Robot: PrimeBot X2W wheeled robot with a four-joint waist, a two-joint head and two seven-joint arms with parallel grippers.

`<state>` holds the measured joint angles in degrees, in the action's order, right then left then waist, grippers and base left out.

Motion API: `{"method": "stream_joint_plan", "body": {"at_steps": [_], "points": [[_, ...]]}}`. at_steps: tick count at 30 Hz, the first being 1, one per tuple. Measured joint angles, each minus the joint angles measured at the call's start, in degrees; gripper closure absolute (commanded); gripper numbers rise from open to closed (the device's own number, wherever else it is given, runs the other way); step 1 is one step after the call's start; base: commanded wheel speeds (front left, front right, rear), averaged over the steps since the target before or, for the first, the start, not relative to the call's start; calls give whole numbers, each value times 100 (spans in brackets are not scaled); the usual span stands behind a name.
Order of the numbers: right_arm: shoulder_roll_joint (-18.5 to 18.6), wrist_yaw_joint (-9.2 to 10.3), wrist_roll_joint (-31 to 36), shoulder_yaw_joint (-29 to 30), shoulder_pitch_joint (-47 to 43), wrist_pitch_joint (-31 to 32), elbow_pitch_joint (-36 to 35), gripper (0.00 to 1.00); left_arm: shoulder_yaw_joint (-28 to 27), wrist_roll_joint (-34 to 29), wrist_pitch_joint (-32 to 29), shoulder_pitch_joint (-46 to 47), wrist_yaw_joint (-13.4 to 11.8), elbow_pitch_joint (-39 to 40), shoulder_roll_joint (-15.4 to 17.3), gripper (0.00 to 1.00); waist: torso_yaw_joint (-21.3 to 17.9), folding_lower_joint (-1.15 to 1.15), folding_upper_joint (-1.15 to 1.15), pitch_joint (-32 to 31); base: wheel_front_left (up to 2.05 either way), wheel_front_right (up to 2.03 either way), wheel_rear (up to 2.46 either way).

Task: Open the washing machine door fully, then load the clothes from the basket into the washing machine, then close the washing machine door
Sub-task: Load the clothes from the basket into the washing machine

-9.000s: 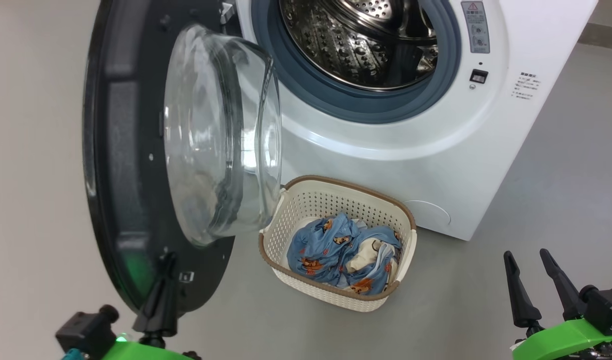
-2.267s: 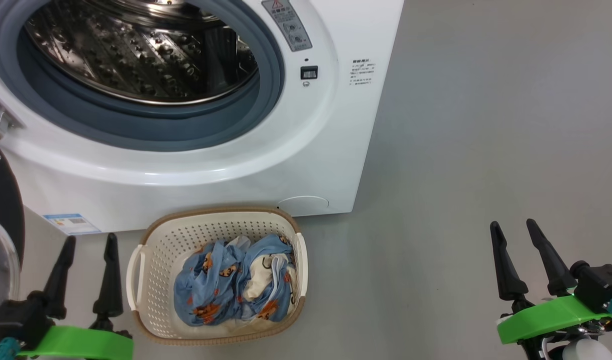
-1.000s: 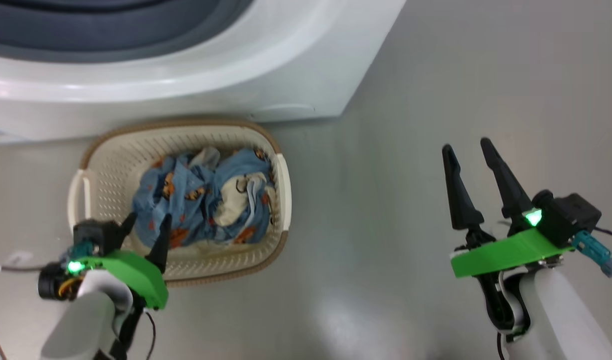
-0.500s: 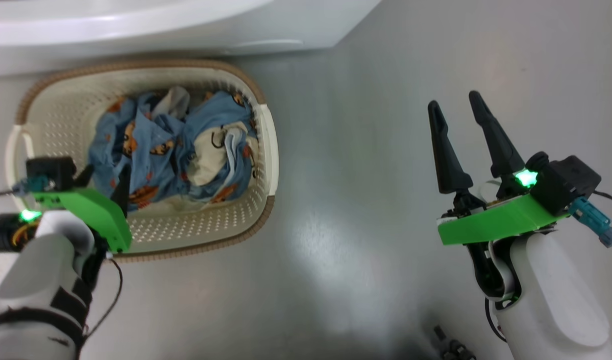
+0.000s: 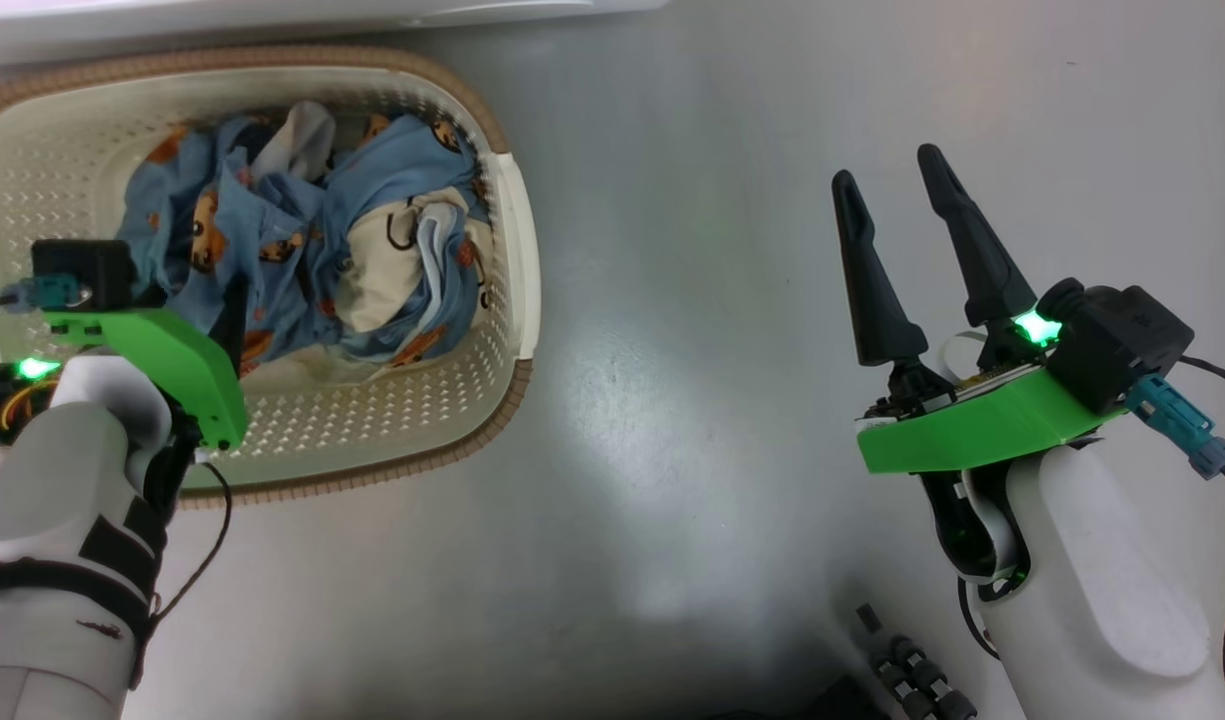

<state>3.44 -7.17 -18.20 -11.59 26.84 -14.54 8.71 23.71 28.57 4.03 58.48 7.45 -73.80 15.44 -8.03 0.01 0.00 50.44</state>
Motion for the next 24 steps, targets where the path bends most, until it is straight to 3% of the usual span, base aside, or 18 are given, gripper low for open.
{"method": "stream_joint_plan", "body": {"at_steps": [15,16,17,18,19,24], "points": [[-5,0,-154,-254,-2,0,-138,0,832,276,-162,26,7,290,129,0,-208,-1,0,75,0,0,0],[-8,0,-159,-260,-3,0,-138,0,911,315,-203,26,7,302,157,15,-227,-1,0,75,0,0,0],[-8,0,-162,-261,-3,0,-141,0,984,333,-210,27,7,311,183,58,-245,-1,0,74,0,0,0],[-8,0,-165,-263,-3,0,-141,0,1038,369,-210,27,7,320,207,91,-264,-1,0,72,0,0,0],[-8,0,-176,-265,-4,0,-141,0,1082,421,-211,27,7,321,227,100,-281,-1,0,68,0,0,0],[-8,0,-196,-249,-8,0,-136,0,1251,652,-202,24,7,321,265,100,-315,-1,0,-42,0,0,0]]}}
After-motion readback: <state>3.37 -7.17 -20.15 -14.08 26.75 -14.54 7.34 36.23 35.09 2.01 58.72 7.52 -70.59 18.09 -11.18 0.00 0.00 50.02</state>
